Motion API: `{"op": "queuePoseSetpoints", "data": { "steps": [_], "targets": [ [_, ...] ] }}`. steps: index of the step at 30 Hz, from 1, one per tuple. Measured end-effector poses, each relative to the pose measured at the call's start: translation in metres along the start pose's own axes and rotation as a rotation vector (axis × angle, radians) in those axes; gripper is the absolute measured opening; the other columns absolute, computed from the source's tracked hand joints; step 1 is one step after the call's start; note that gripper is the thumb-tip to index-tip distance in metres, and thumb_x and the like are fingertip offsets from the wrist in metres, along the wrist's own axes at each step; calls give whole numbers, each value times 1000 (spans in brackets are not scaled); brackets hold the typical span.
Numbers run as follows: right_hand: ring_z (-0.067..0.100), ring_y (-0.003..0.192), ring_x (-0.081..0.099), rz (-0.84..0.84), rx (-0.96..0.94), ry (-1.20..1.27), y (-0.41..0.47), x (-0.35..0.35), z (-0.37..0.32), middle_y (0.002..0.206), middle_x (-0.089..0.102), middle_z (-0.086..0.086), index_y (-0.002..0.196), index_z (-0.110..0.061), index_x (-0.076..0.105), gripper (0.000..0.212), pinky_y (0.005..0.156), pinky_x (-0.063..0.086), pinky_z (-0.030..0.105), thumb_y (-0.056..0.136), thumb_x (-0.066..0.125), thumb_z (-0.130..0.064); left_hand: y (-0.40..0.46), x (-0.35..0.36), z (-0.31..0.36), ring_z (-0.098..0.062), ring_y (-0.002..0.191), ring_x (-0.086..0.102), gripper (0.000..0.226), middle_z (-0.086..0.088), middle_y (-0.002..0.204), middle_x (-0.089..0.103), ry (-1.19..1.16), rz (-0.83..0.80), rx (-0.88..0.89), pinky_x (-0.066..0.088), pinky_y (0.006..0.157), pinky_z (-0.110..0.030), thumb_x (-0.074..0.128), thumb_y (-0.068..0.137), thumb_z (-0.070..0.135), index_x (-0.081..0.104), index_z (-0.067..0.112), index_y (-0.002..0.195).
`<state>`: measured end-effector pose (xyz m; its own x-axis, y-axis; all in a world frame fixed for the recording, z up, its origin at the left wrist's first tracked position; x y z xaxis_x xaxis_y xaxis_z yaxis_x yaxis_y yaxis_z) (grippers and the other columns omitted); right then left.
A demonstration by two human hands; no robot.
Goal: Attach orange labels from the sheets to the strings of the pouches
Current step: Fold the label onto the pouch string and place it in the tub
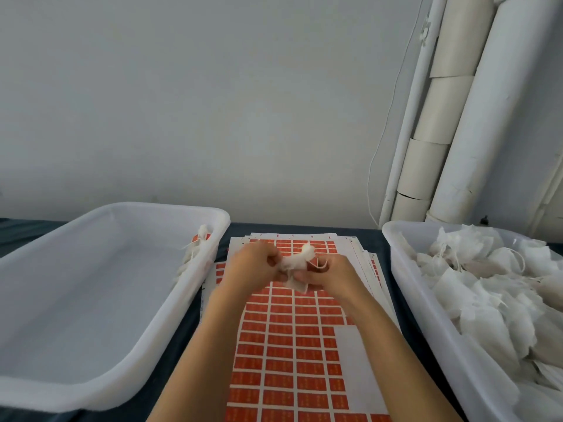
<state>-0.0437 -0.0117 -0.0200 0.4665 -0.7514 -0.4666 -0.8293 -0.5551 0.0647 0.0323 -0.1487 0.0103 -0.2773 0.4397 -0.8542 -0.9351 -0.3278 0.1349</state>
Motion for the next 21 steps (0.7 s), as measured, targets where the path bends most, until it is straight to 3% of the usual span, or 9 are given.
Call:
{"op": "queuePoseSetpoints", "data": {
  "steps": [2,6,8,9,12,16,21],
  "targets": [
    [-10,50,59,30,-35,96,12,5,-24,64,57,-24,74,-34,57,17,40,37,2,76,74,-31,4,-33,0,-11,74,58,10,5,82,65,20,115,-15,46,70,-25,73,80,27,64,26,83],
    [12,74,69,36,-123,216,31,36,-69,75,66,-6,79,-21,64,14,65,54,19,77,74,-31,7,-85,-25,-19,77,59,11,-2,84,67,-5,181,-81,49,75,-34,75,78,19,64,20,80],
    [8,67,64,16,-156,211,38,59,-88,73,64,-6,78,-17,63,15,58,51,13,80,71,-29,5,-103,-47,-23,75,58,10,-8,83,67,-81,176,-124,51,78,-38,75,77,11,67,12,83],
    [6,66,63,1,-169,216,41,72,-95,75,65,-4,83,-12,65,17,56,51,12,80,71,-27,4,-111,-60,-24,74,58,11,-11,83,66,-125,180,-145,51,76,-37,75,77,7,67,8,84],
    [23,78,69,-48,-214,216,48,108,-111,90,70,13,94,1,67,26,68,58,26,81,71,-21,-4,-125,-98,-22,72,54,10,-14,82,64,-217,194,-224,45,62,-23,72,77,-1,66,4,83],
    [24,74,62,-55,-305,-19,52,151,-119,83,67,11,84,-4,64,20,64,49,32,82,68,-24,-16,-127,-141,-18,67,51,8,-11,76,62,-224,137,-350,43,58,-21,70,78,-4,66,4,79],
    [25,75,49,-78,-392,-448,63,175,-123,80,60,9,79,-11,51,8,90,32,40,85,56,-14,-22,-108,-173,-16,66,49,11,-7,70,56,-303,104,-468,41,58,-21,72,78,-1,63,6,76]
  ]
}}
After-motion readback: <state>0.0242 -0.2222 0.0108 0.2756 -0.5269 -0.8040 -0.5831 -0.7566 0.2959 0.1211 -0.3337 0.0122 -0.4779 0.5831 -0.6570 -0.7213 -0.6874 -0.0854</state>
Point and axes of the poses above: each hand's wrist, its own y-axis towards the middle knuckle, its own x-axis out of the palm, z = x × y, the point moved 2 cm from there along y, towards the middle knuckle
